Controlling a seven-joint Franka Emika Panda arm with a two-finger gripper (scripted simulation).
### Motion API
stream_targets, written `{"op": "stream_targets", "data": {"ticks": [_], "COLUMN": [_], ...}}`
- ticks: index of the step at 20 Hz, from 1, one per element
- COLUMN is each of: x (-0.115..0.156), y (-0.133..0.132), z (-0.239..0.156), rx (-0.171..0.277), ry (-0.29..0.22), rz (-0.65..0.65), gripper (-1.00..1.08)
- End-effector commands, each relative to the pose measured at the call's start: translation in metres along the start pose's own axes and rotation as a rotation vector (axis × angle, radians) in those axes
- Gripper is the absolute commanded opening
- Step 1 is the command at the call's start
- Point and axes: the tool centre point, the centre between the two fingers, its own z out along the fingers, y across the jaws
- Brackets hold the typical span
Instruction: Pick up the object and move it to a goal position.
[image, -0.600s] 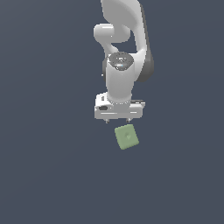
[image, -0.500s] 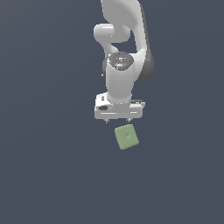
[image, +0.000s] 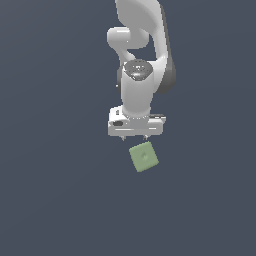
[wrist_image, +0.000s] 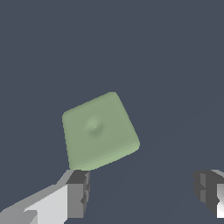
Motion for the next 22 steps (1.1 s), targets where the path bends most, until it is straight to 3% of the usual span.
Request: {"op": "stream_targets", "data": {"ticks": [1,7,12,17,22], "x": [0.0,-0.001,-0.002,-0.005,-0.009], "y": [0.0,-0.003,-0.001,0.003,0.008], "z": [0.001,0.005,0.009,0.019,0.034], "rx": [-0.002,-0.014,0.001,0.042,0.112], "ry": [-0.001,-0.002,-0.014,-0.043,-0.088], "rz": [-0.001,-0.01,0.002,0.032,0.08], "gripper": [0.68,0.68,0.68,0.68,0.68]}}
